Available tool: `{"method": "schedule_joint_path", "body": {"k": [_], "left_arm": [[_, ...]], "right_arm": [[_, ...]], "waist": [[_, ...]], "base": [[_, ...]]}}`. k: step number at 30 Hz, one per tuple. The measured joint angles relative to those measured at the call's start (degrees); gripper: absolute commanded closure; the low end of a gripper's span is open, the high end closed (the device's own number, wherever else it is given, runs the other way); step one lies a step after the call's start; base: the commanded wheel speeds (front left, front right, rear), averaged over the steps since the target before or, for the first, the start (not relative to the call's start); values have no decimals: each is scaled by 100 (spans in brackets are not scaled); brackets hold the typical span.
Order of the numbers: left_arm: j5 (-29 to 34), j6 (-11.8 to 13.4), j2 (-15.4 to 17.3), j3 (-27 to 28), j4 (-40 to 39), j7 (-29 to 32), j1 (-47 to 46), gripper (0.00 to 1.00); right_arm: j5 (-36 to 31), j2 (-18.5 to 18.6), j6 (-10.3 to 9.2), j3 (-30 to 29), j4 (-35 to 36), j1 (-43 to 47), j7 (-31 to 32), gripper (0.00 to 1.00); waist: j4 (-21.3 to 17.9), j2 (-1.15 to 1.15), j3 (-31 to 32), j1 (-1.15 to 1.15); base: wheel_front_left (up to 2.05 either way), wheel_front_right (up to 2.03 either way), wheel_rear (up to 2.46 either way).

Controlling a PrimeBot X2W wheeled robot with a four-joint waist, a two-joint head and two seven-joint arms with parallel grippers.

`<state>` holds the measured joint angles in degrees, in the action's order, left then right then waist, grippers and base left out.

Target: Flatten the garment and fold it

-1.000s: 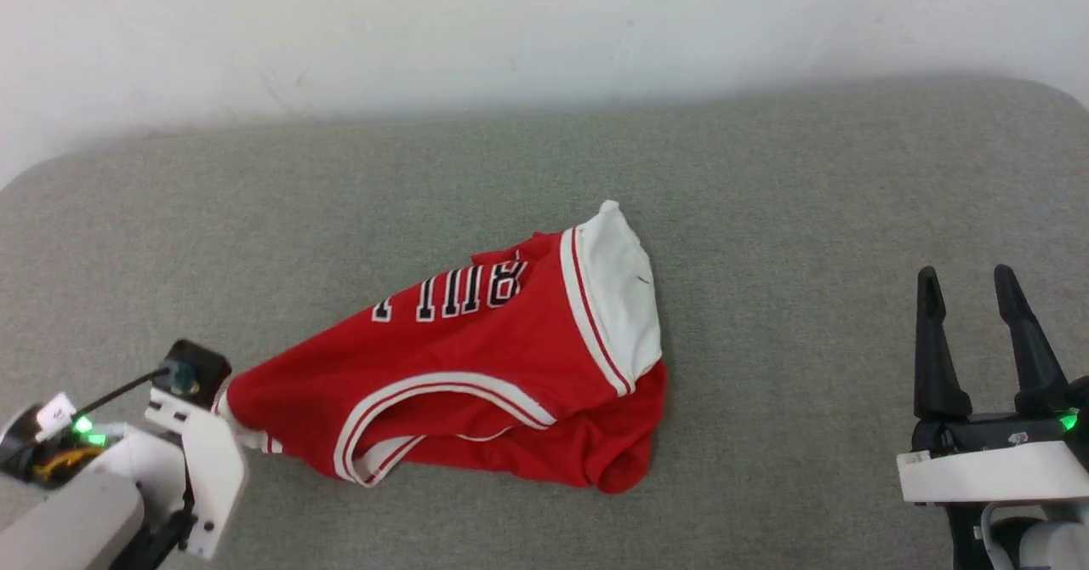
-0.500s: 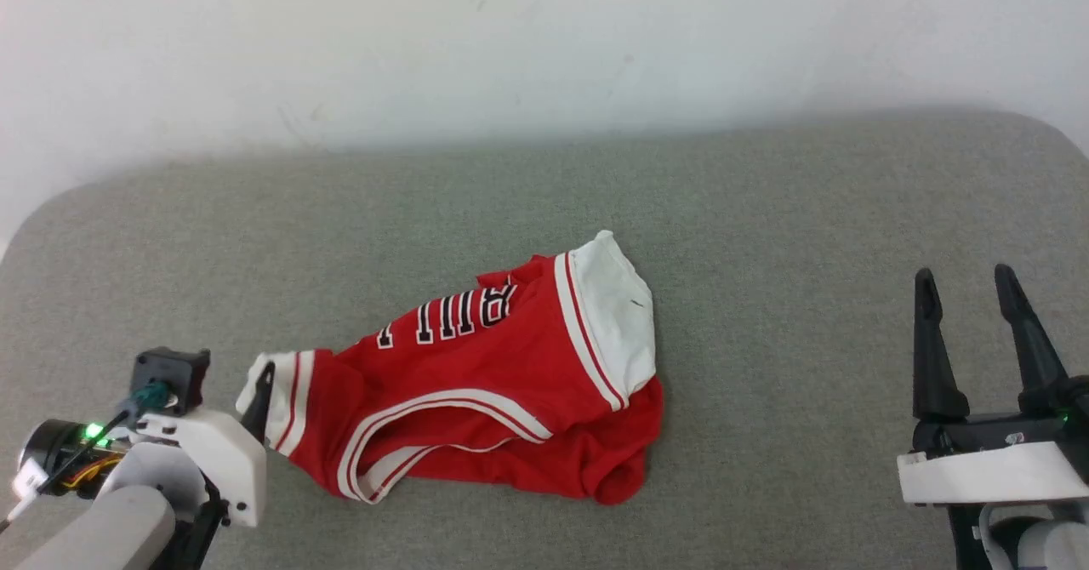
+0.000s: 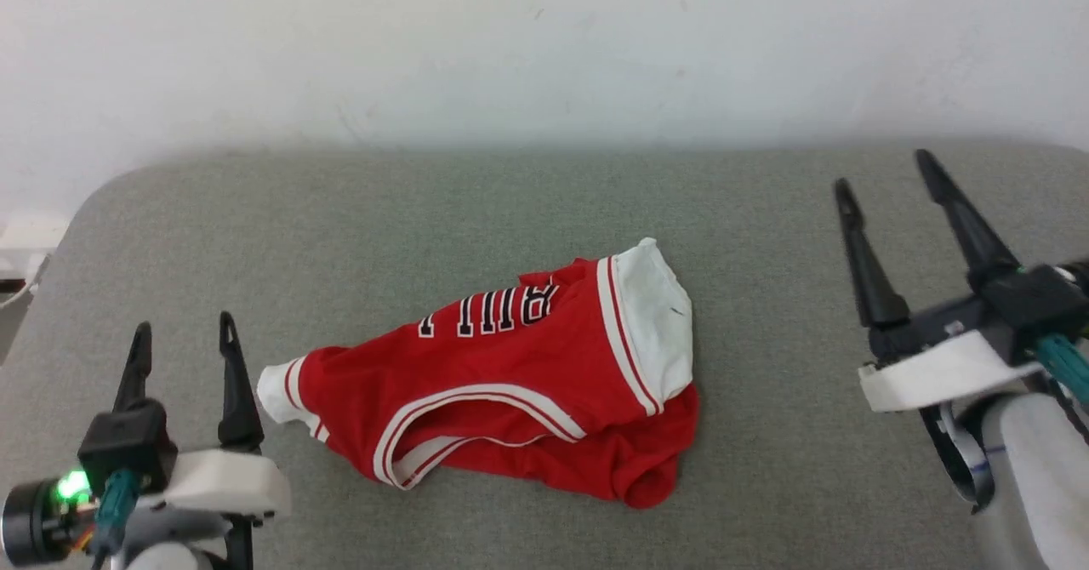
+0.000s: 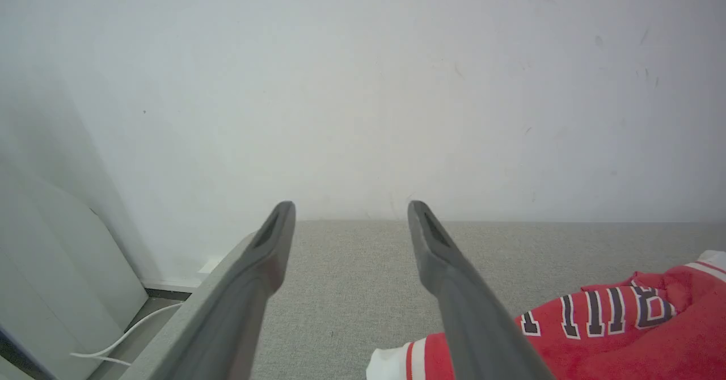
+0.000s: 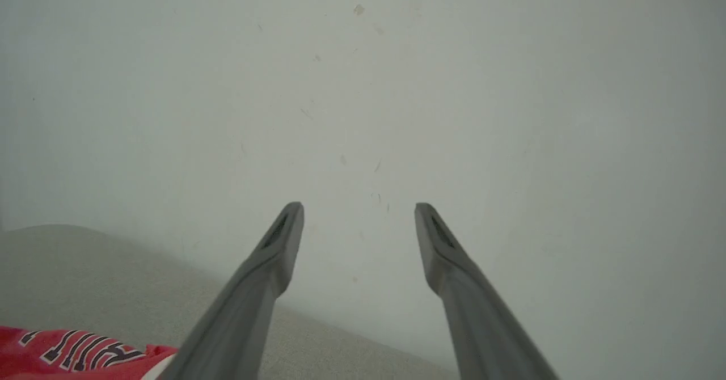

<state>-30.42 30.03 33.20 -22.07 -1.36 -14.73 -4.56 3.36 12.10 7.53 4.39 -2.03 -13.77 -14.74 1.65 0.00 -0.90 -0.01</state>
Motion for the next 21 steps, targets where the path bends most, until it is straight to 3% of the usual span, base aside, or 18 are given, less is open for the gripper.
{"method": "schedule_joint_path", "body": {"k": [5, 13, 17, 21], "left_arm": [[809, -250, -720, 860, -490, 0, 656, 0], [1759, -973, -1448, 1350, -661, 0, 917, 0], [1997, -1261, -1736, 1464, -612, 0, 881, 0], [2185, -1495, -2011, 1517, -584, 0, 688, 0]], "right_arm": [[651, 814, 0, 1345, -1284, -918, 319, 0], [2436, 1871, 0, 4131, -2214, -2796, 2739, 0], [3422, 2148, 0, 5171, -2379, -3466, 4008, 0], [4180, 2218, 0, 5704, -2603, -4024, 4687, 0]], "waist": [[107, 0, -66, 0], [345, 0, -260, 1], [495, 0, -426, 1], [655, 0, -638, 1]], "base": [[0, 0, 0], [0, 0, 0], [0, 0, 0], [0, 0, 0]]}}
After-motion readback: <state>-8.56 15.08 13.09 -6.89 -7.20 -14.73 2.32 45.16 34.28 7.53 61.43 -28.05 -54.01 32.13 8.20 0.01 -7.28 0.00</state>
